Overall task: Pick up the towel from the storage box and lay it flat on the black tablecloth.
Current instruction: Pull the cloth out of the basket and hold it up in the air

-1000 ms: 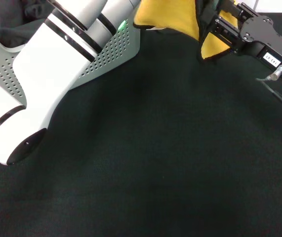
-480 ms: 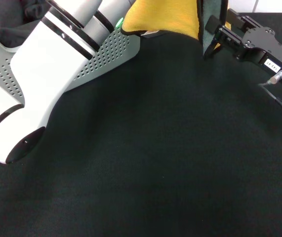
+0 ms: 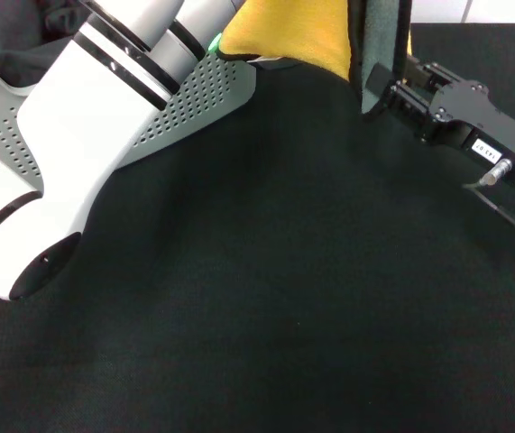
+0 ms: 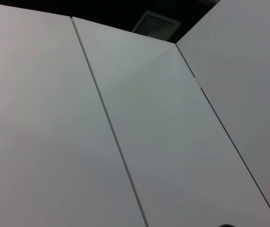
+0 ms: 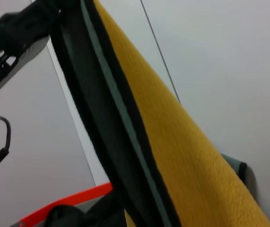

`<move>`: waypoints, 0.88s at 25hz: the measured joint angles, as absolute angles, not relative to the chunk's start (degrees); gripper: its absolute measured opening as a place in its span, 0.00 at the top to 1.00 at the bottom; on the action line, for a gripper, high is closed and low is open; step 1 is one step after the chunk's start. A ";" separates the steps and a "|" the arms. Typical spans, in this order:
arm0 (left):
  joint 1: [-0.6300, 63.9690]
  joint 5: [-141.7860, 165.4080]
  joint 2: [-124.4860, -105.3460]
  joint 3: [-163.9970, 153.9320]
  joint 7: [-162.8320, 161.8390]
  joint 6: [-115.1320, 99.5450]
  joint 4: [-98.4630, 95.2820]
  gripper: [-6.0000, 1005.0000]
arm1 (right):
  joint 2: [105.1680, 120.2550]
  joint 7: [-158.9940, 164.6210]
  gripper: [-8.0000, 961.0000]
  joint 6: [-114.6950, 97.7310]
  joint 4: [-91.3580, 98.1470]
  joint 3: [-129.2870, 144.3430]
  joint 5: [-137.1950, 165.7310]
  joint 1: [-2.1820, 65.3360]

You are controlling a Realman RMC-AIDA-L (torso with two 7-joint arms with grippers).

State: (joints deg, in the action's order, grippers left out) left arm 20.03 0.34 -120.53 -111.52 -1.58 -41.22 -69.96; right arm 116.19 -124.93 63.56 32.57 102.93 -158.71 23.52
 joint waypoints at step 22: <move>20.22 -0.43 -120.59 -111.54 -1.58 -41.22 -69.67 0.98 | 116.19 -124.26 0.72 63.55 31.14 105.29 -158.69 23.20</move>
